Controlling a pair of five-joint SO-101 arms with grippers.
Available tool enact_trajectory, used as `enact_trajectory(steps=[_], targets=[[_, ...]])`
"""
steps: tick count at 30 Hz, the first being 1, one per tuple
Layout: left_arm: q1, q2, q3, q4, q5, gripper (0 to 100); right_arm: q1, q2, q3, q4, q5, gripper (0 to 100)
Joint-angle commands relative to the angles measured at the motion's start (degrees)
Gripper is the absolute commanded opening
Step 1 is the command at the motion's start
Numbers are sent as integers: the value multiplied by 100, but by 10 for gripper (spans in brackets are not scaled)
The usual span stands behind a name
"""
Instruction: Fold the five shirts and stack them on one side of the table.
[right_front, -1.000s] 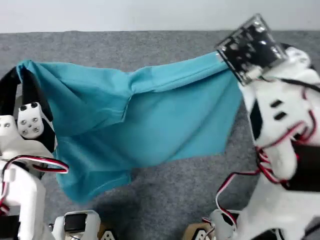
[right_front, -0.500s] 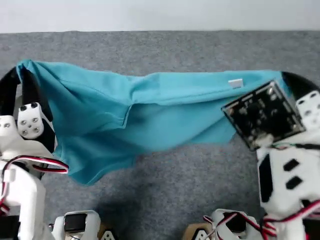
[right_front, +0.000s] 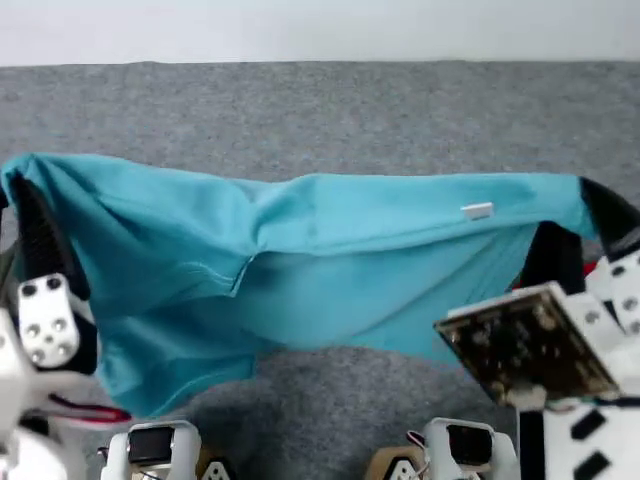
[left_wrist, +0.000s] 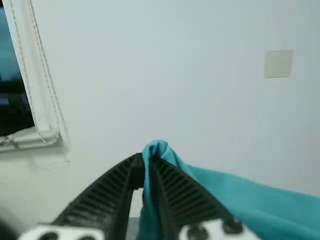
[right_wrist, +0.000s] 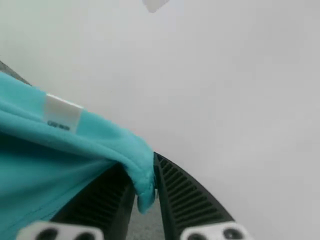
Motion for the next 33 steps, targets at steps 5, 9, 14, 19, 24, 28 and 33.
enact_trajectory(steps=[5, 9, 14, 19, 24, 28, 33], targets=[[9, -123, -136, 141, -141, 3, 233, -31, -193, 418, 70, 9], [9, -114, 13, 396, -123, 3, 233, 57, -9, 488, 220, 9], [9, -114, 971, 246, -114, 3, 224, 268, 475, 321, 246, 9], [9, -114, 2325, -862, -114, 3, 215, 514, 1292, -286, 211, 9], [9, -114, 3846, -2207, -123, 3, 215, 602, 2576, -1393, 211, 9], [18, -105, 4813, -3174, -132, 3, 215, 585, 3727, -2352, 211, 9], [35, -105, 5842, -4281, -132, 3, 215, 567, 5073, -3363, 211, 9]])
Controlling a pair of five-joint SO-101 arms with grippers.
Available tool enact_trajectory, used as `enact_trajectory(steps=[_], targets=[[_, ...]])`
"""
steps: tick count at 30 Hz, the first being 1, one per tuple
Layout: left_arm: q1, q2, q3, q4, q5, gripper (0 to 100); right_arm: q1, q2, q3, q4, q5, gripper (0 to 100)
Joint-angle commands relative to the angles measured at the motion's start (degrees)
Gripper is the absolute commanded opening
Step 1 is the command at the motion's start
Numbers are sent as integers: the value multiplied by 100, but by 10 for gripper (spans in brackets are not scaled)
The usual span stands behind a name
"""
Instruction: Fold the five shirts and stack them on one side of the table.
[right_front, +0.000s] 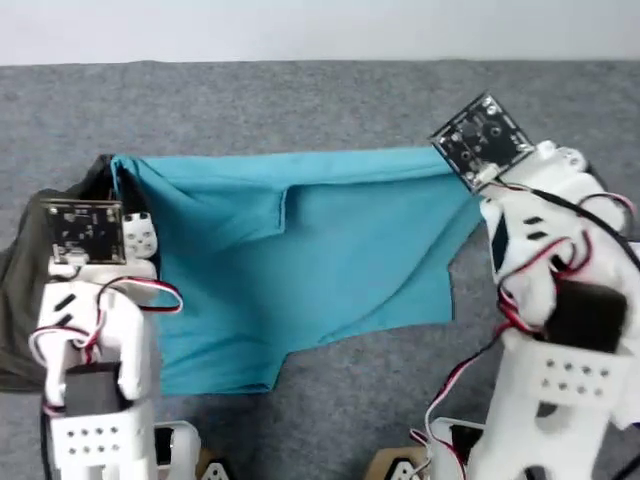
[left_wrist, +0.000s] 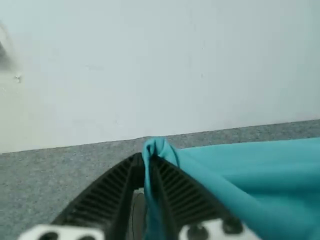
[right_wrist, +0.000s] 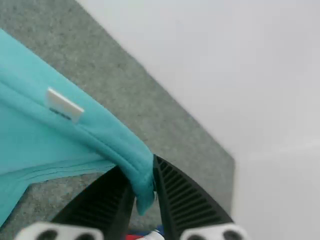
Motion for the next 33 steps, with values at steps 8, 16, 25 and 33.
enact_trajectory(steps=[8, 16, 25, 33], targets=[[35, -44, 1552, -1714, -53, 3, -277, -22, 2356, -2105, 44, 9], [35, -44, 2000, -1899, -44, 3, -303, -13, 3288, -2879, 62, 9], [9, 1547, 1560, -2681, -35, 3, -303, 567, 3402, -3688, 70, 9], [0, 4378, -725, -2822, -35, 3, -321, 1921, 2479, -4365, 44, 9]])
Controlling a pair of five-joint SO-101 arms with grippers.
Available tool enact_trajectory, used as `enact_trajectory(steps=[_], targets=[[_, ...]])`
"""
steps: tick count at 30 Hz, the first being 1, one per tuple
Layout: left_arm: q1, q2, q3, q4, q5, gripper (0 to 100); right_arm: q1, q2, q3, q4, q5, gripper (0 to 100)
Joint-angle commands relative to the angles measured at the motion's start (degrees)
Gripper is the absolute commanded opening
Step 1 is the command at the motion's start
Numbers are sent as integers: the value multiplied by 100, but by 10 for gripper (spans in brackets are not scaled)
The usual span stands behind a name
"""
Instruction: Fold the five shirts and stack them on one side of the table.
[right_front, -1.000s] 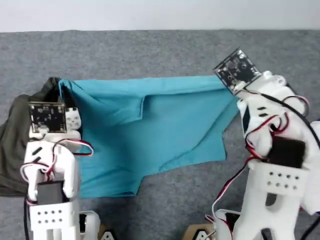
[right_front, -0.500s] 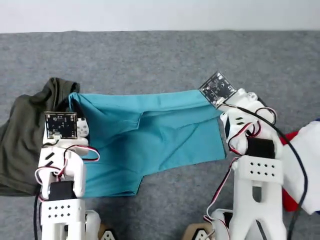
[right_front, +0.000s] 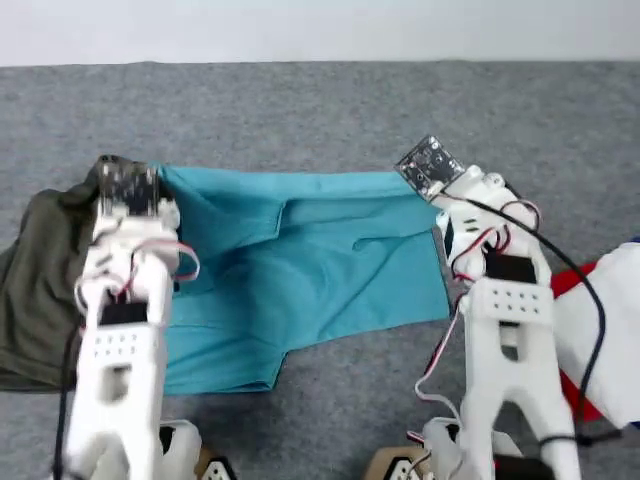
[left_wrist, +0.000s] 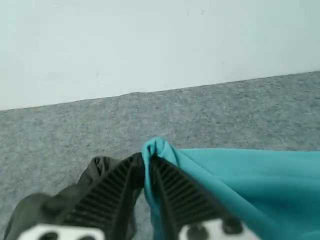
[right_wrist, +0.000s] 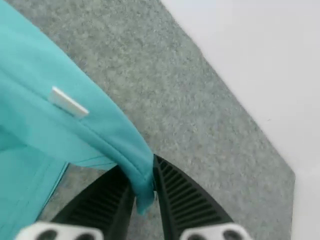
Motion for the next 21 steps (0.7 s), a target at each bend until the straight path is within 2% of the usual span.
enact_trajectory(steps=[1, 11, 21], targets=[[0, 1222, -1209, -149, -35, 3, -31, 567, -835, -224, 26, 9], [9, 3771, -3169, -149, -35, 3, -180, 2756, -2796, -567, 53, 9], [-70, 4985, -4136, -149, -35, 3, -532, 5086, -5345, -514, 53, 9]])
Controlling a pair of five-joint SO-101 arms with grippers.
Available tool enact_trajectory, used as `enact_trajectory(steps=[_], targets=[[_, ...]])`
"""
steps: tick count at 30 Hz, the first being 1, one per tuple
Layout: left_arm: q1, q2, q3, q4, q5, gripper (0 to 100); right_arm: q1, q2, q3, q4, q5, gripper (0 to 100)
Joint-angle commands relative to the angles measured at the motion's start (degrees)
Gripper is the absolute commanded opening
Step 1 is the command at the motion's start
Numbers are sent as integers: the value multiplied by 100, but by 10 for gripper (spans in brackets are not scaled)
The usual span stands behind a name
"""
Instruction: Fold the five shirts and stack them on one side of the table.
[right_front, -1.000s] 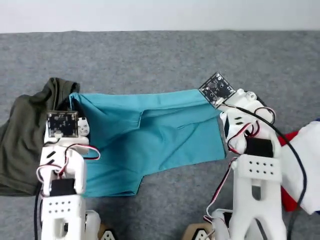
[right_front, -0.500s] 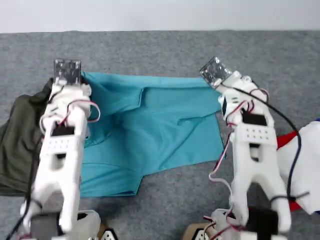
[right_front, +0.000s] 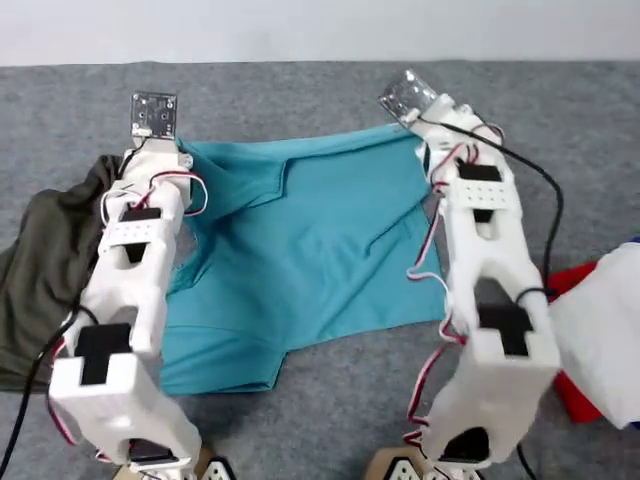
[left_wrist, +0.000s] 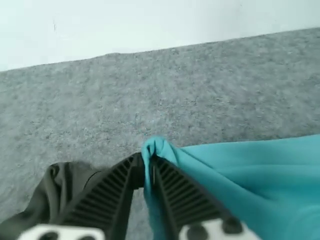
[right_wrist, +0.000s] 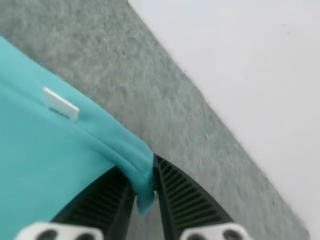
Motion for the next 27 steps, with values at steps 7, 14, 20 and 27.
enact_trajectory(steps=[7, 14, 20, 27], targets=[[-264, 615, -1147, -149, -35, 3, -374, 1174, -1969, -57, 53, 9], [-325, 1099, -1508, -149, -35, 3, -418, 1947, -2752, -48, 53, 9], [-325, 1345, -1525, -229, -62, 4, -418, 2360, -3218, -48, 62, 9], [-396, 1451, -1525, -325, -9, 77, -426, 2607, -3402, -48, 62, 9]])
